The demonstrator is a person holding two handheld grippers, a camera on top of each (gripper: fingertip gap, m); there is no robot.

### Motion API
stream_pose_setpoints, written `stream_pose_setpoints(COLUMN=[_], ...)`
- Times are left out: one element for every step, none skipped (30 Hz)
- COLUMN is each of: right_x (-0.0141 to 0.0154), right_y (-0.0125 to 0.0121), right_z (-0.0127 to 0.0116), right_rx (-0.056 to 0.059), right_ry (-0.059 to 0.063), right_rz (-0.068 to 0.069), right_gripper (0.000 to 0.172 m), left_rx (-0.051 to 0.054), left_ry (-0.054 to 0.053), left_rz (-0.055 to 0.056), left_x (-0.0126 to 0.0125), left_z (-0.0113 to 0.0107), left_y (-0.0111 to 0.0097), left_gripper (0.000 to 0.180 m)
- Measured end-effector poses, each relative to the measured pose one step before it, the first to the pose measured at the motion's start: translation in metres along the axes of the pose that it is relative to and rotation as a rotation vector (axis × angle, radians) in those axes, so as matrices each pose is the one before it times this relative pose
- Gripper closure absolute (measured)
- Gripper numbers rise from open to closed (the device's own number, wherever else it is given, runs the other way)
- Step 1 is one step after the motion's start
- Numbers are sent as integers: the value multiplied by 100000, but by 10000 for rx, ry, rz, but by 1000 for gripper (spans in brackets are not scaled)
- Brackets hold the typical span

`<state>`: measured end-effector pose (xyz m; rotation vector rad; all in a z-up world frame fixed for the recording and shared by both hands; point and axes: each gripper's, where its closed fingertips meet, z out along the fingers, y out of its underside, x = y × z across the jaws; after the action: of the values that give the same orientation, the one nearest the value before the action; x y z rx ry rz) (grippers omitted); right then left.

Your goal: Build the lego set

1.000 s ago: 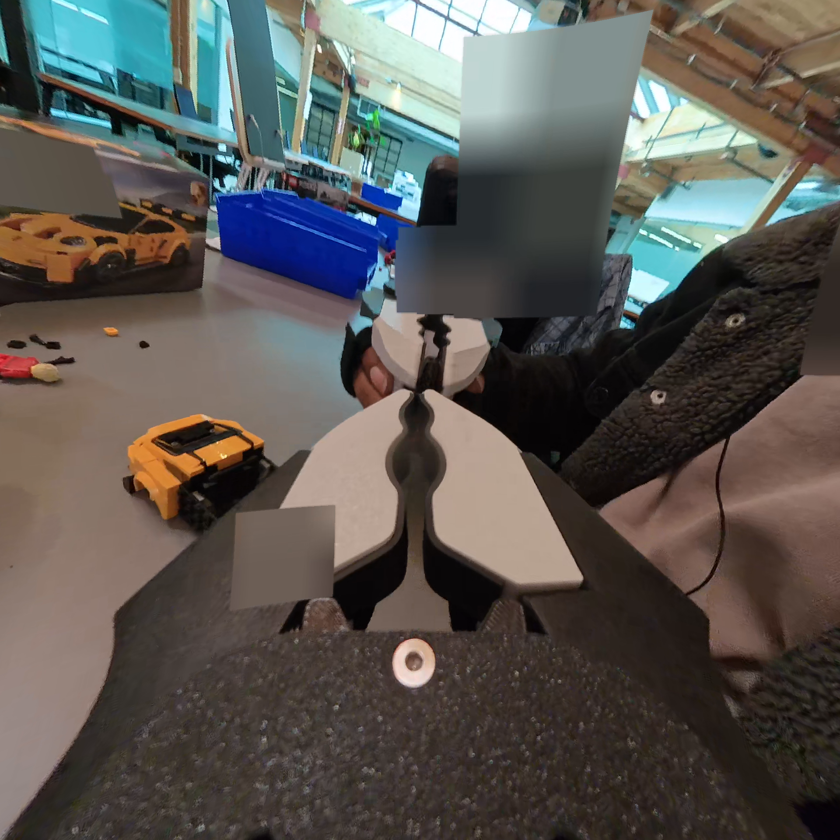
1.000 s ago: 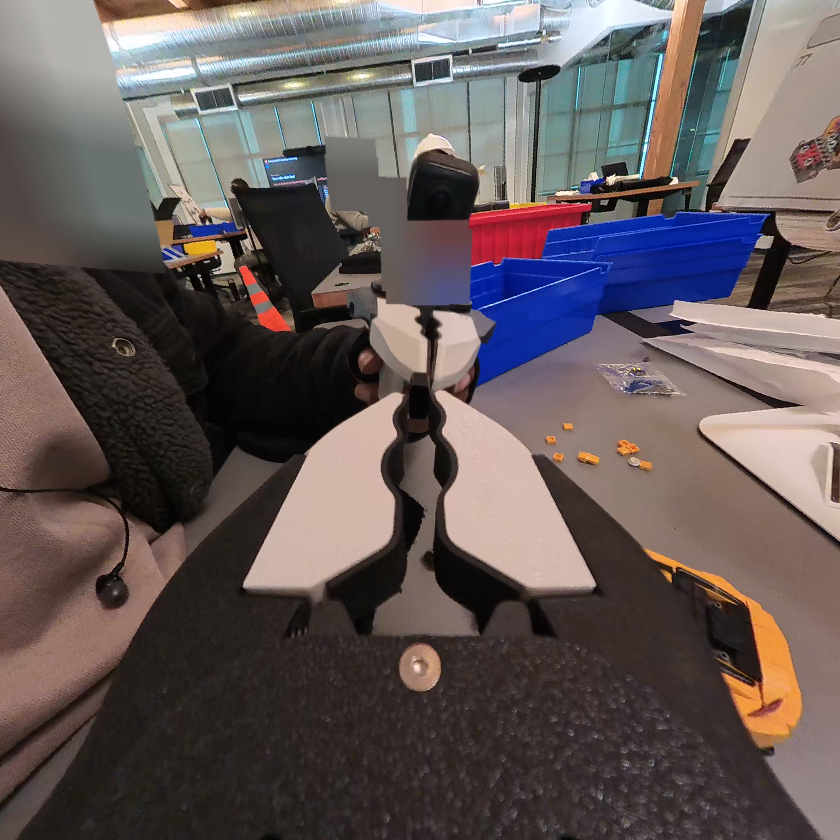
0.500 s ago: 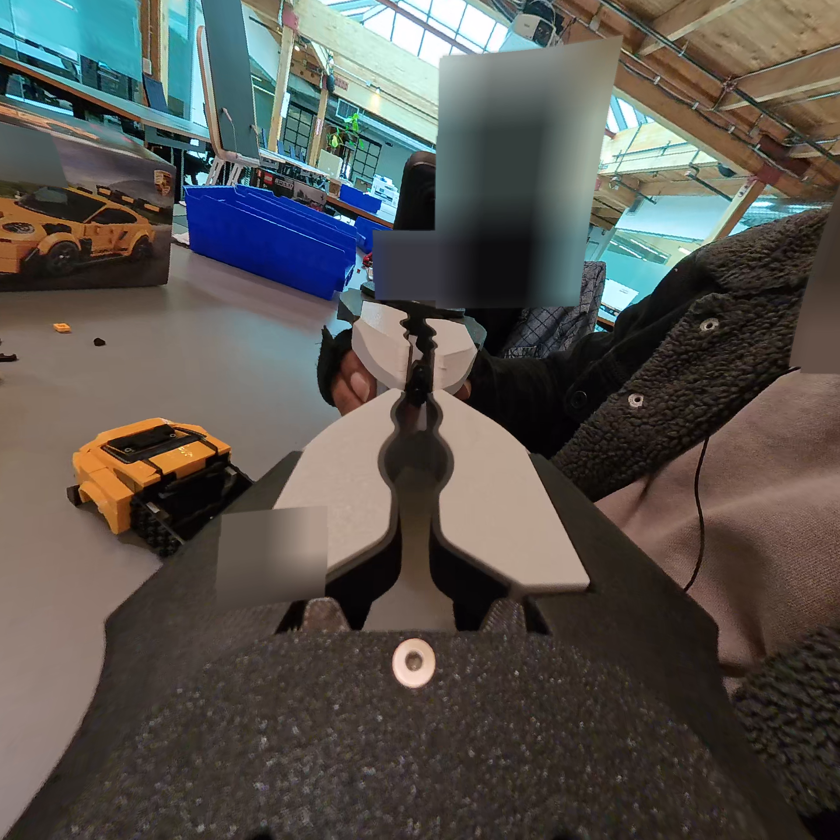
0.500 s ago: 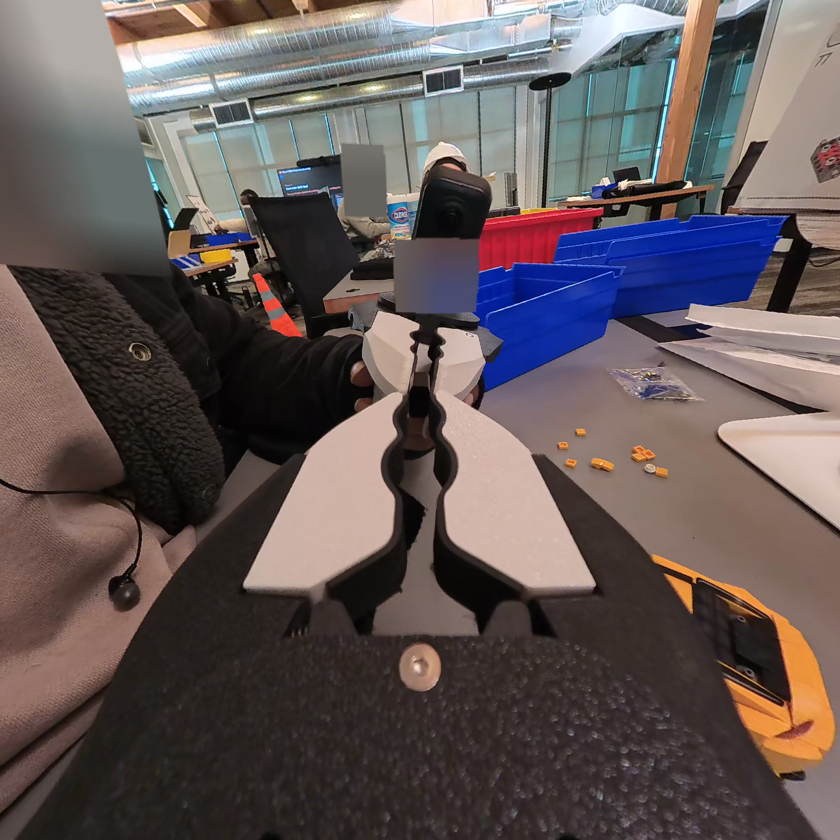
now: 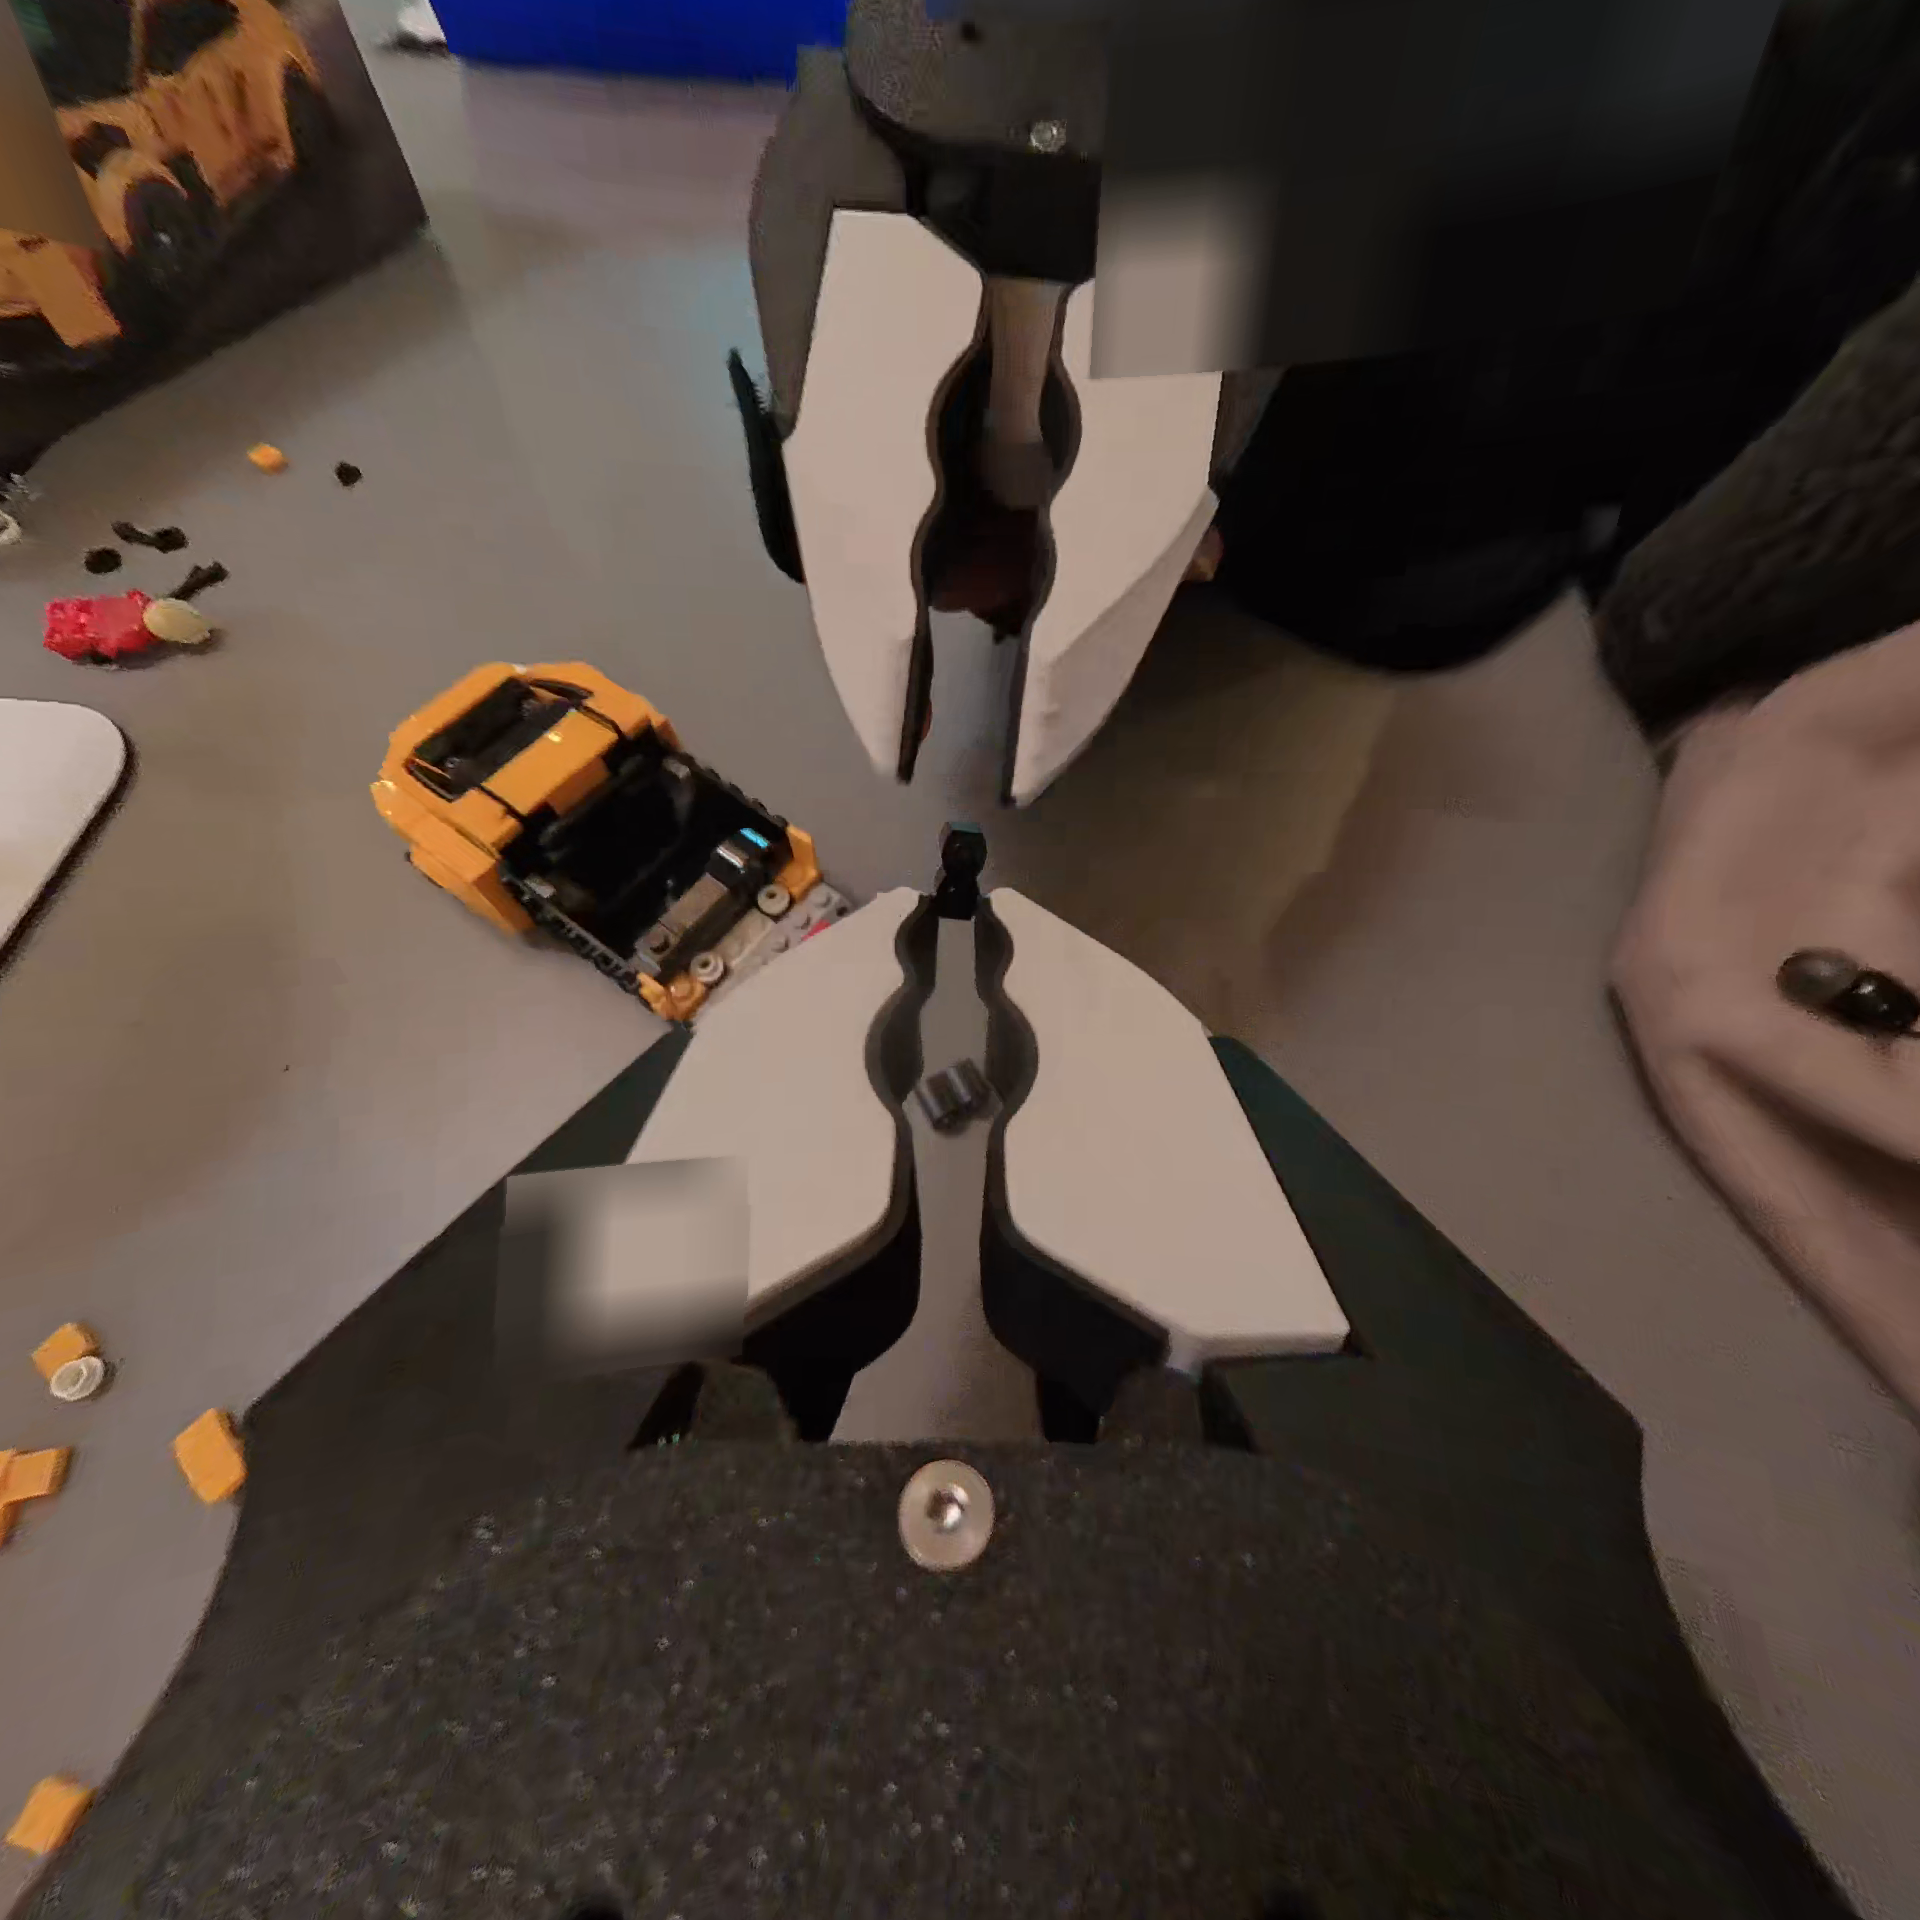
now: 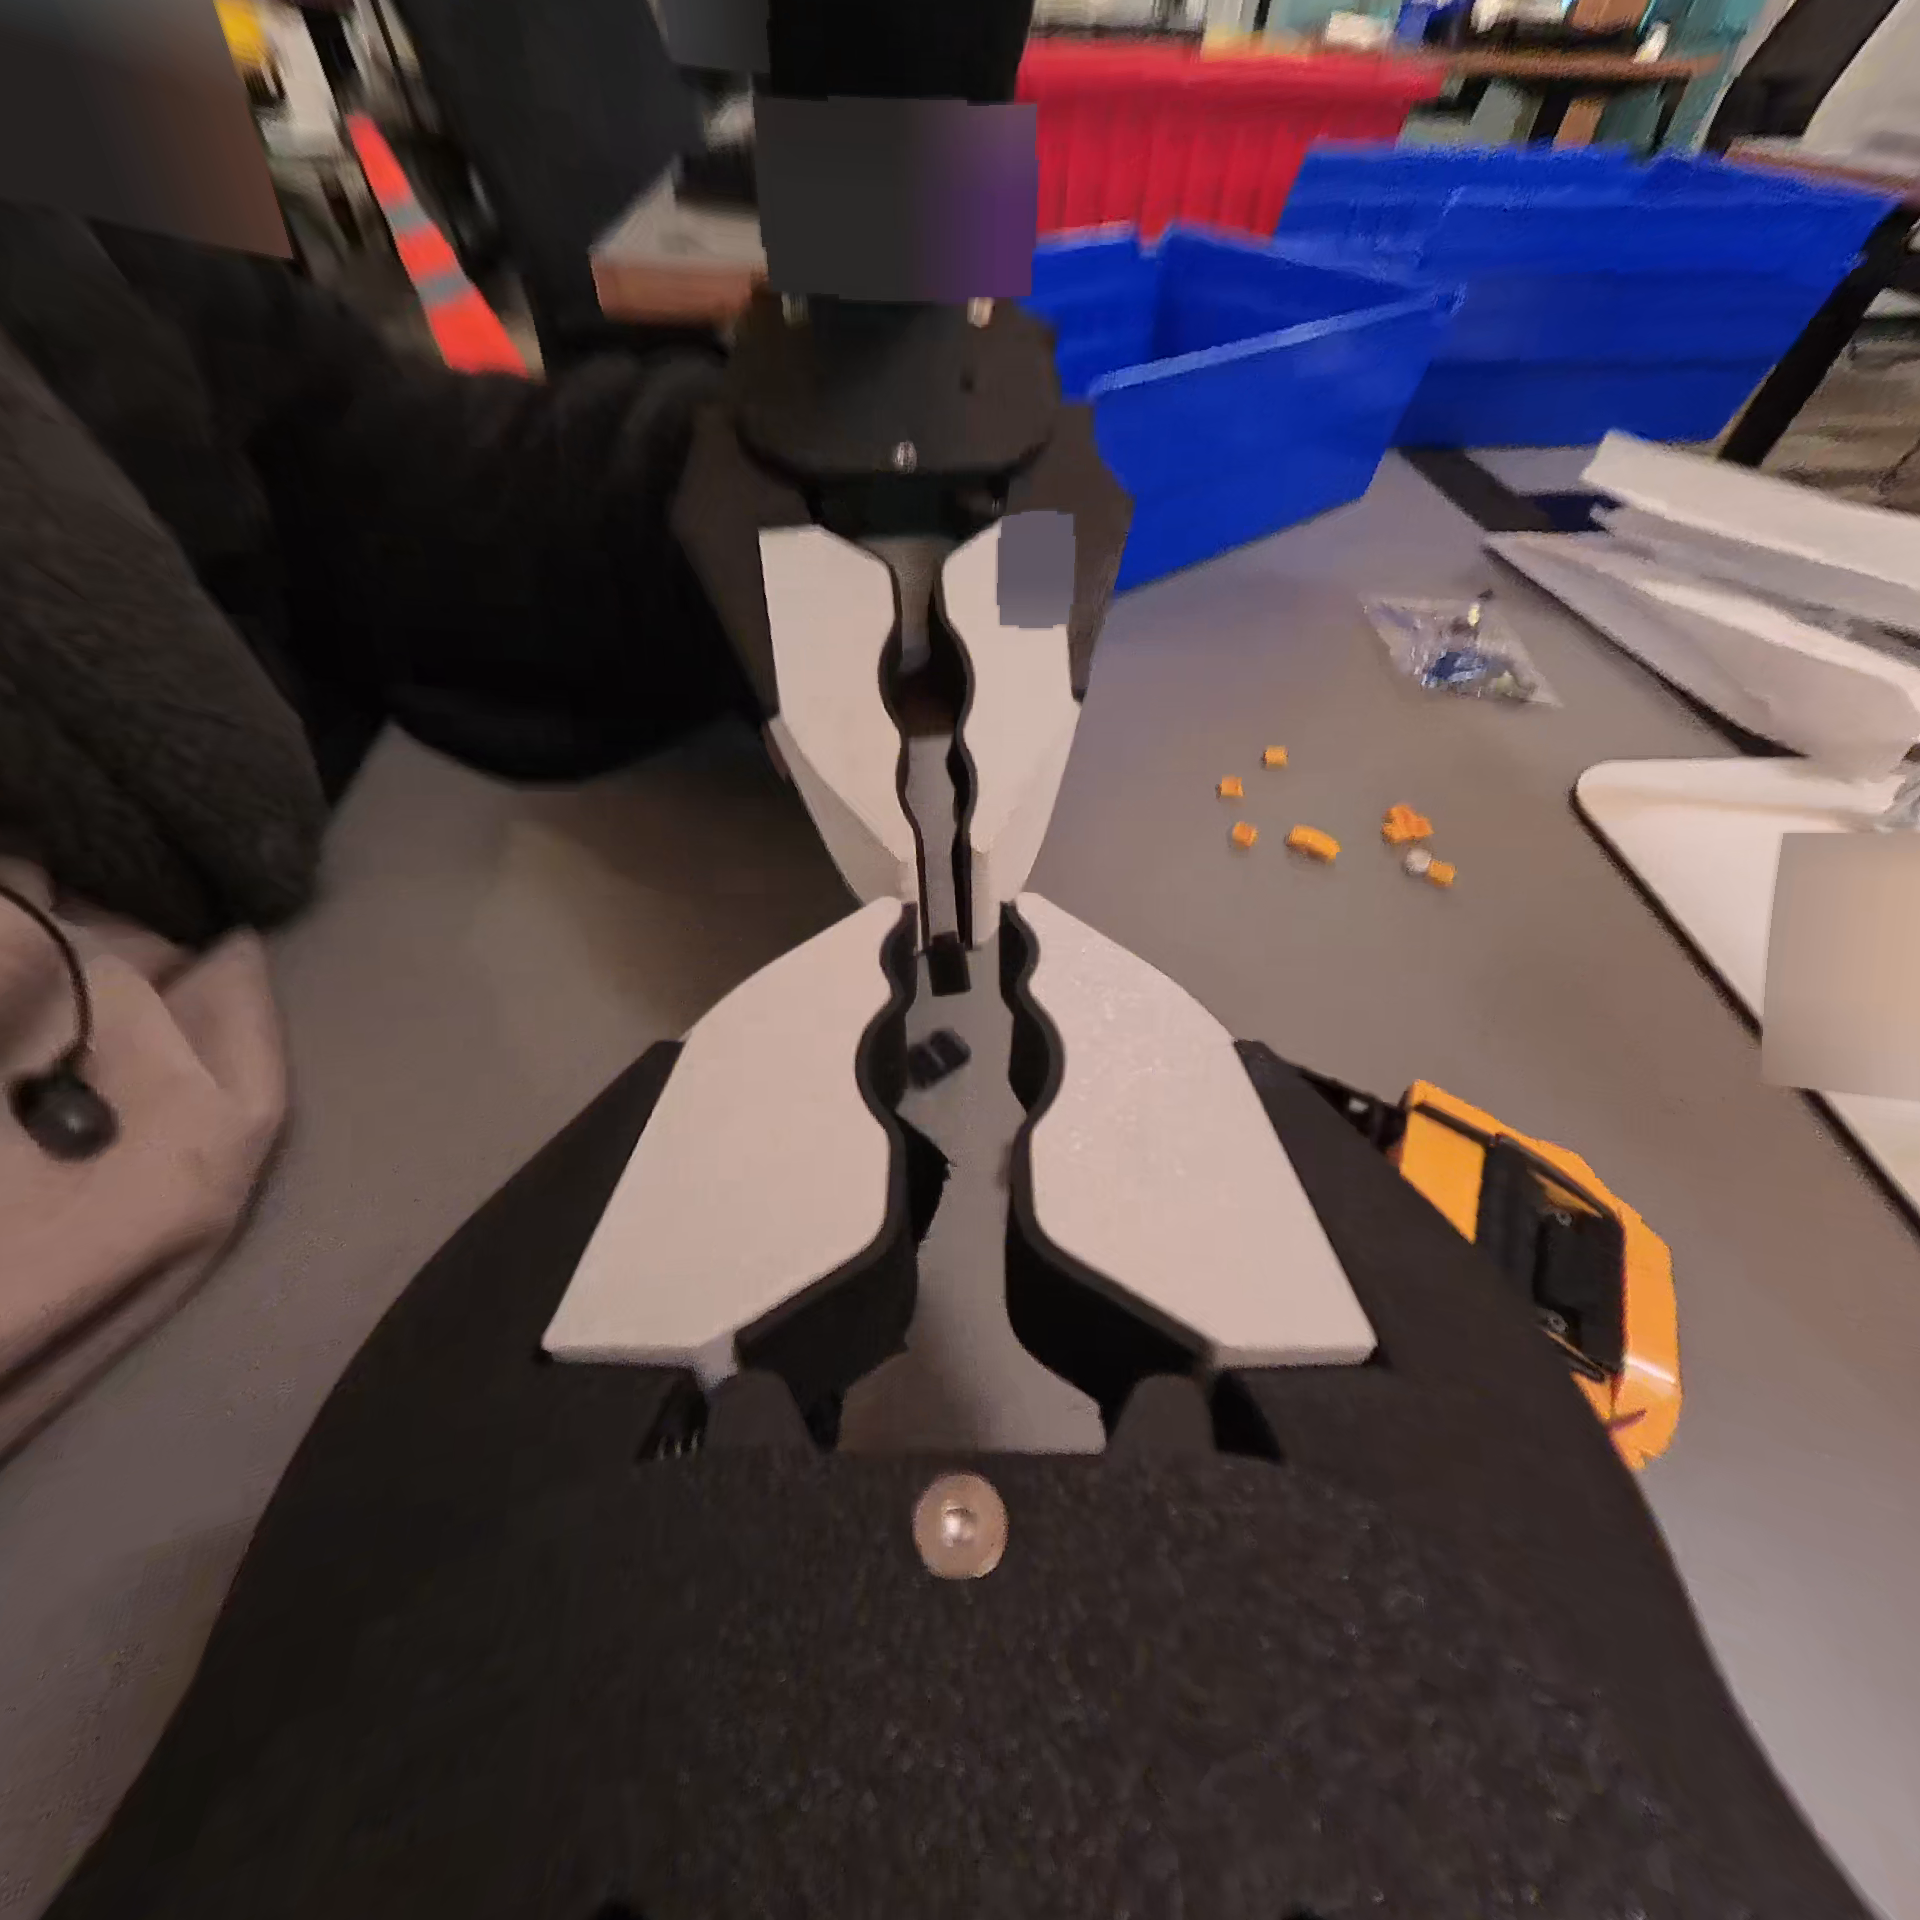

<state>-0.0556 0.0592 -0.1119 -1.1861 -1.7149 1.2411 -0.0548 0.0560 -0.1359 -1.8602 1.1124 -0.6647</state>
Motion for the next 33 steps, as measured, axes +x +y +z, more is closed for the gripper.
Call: stream_pose_setpoints(right_x=[-171, -203, -128, -27, -35, -49, -70, -82, -46, 24, 96, 161, 229, 271, 186, 66, -28, -71, -63, -84, -109, -57, -2, -40, -21, 4, -25, -20, -1, 6, -14, 7, 6], right_y=[797, 718, 539, 366, 253, 153, 80, 71, 78, 55, -64, -202, -343, -435, -529, -678, -764, -688, -500, -314, -186, -177, -215, -149, -48, 28, 37, 6, 43, 49, 63, 56, 72], right_z=[330, 318, 266, 185, 123, 94, 87, 95, 79, 31, -29, -110, -183, -225, -229, -245, -246, -198, -157, -102, -60, -36, -45, -52, -34, -2, 13, 8, 3, 1, -7, 5, 11], right_rx=[-489, -444, -343, -229, -165, -98, -50, -47, -49, -46, 37, 141, 240, 301, 353, 443, 469, 412, 302, 190, 113, 119, 137, 93, 31, -14, -16, -6, -29, -42, -37, -40, -45], right_ry=[12, -17, 14, 60, 38, 9, -13, -8, 16, 51, 61, 62, 92, 111, 71, 25, -26, -48, -38, -42, -56, -22, 8, -34, -29, -4, -17, -10, 2, 0, -7, 3, 1], right_rz=[-268, -225, -186, -157, -124, -68, -34, -34, -64, -80, -24, 44, 77, 70, 51, 39, 48, 43, 14, -14, -17, -10, 5, 21, 26, 4, -3, 0, 0, -7, -17, -5, -4], right_gripper=[157, 157, 157, 157, 158, 159, 160, 162, 164, 164, 164, 164, 164, 164, 164, 164, 164, 164, 164, 164, 164, 164, 164, 164, 164, 164, 164, 164, 164, 164, 164, 164, 164], left_rx=[-229, -181, -158, -136, -99, -84, -58, -45, -44, 6, 80, 178, 289, 357, 372, 342, 214, 156, 239, 334, 281, 190, 131, 77, 7, -31, -24, -6, -17, -27, -29, -25, -21], left_ry=[-24, -44, -46, -26, -19, 9, 17, 10, 4, -22, -26, -24, -57, -54, -21, -23, -50, 12, 69, 52, 45, 17, 35, 30, -14, -32, 8, 27, 12, 3, 2, -4, 4], left_rz=[146, 122, 101, 73, 54, 43, 28, 16, 16, 2, -28, -52, -63, -76, -23, 71, 77, 47, 39, 45, 35, 33, 33, 8, 34, 64, 30, -32, -46, -11, 6, 4, -2], left_x=[110, 36, -1, 2, 20, 55, 63, 44, 9, -51, -87, -112, -184, -196, -103, -36, -25, 70, 176, 165, 136, 63, 69, 70, 23, -3, 26, 22, -9, -11, 12, -6, -9], left_z=[208, 136, 72, 65, 55, 65, 80, 73, 49, -2, -45, -117, -187, -246, -277, -241, -157, -84, -63, -111, -157, -171, -121, -40, -2, 8, -10, -5, -16, 6, 7, 10, 3], left_y=[326, 246, 226, 198, 148, 116, 85, 67, 85, 22, -76, -227, -360, -477, -541, -510, -366, -283, -390, -538, -494, -356, -229, -145, -32, 14, 37, 21, 27, 39, 39, 44, 54], left_gripper=[174, 174, 174, 174, 174, 174, 174, 174, 174, 174, 174, 174, 173, 173, 173, 170, 167, 166, 165, 167, 169, 171, 172, 173, 173, 173, 173, 173, 173, 173, 173, 173, 173])
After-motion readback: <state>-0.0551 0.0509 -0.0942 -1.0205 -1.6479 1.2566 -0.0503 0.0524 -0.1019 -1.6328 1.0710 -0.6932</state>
